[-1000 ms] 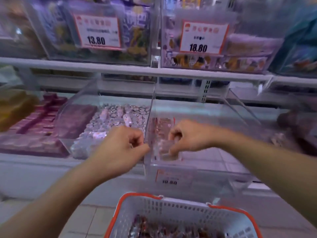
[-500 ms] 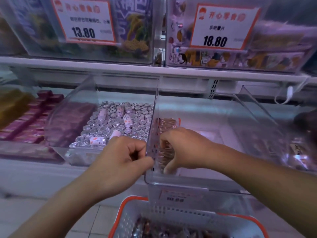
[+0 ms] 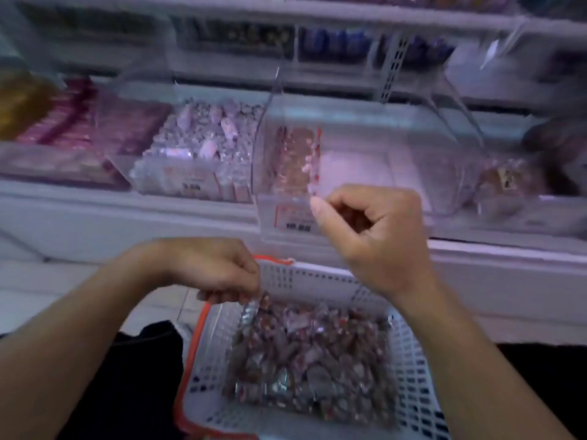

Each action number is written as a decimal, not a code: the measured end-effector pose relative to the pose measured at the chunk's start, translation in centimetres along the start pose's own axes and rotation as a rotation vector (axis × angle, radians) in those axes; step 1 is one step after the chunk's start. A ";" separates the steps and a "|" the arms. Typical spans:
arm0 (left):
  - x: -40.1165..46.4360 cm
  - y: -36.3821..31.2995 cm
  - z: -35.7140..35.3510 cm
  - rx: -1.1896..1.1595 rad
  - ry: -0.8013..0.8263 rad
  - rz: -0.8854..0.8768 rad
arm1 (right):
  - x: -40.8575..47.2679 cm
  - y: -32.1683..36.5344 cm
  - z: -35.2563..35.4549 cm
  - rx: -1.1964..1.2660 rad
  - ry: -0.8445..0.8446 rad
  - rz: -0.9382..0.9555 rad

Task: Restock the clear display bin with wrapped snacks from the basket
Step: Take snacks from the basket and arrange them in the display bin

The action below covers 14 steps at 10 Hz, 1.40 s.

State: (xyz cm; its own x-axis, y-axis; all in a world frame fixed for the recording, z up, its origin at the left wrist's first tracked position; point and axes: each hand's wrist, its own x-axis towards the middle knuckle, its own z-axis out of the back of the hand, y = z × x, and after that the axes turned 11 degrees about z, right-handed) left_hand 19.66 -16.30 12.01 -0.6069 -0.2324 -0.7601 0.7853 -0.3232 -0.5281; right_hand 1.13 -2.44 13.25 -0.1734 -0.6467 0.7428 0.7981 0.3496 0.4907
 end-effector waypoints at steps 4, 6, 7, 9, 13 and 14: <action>16.7 11.2 -22.2 0.317 0.010 0.523 | -34.8 -8.1 -7.0 -0.030 1.090 -1.446; 19.3 15.5 -24.6 0.254 0.056 0.594 | -36.7 -9.4 -8.5 0.053 1.048 -1.492; 20.6 15.3 -25.2 0.189 0.049 0.505 | -37.0 -9.7 -9.6 0.044 1.188 -1.353; 22.0 14.4 -26.4 0.283 0.082 0.434 | -36.8 -9.9 -11.0 -0.025 1.097 -1.178; 22.2 14.4 -26.3 0.501 0.008 0.448 | -33.1 -10.4 -9.8 0.631 0.257 -2.016; 22.6 14.5 -26.4 0.553 0.024 0.427 | -32.5 -10.1 -9.7 0.574 0.342 -1.978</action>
State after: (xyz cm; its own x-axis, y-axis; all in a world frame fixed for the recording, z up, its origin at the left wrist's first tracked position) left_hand 20.55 -2.04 -22.78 -0.2510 -0.4253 -0.8696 0.7728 -0.6290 0.0845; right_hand 4.33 8.49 -20.30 -0.2309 -0.3781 -0.8965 -0.5210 -0.7301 0.4421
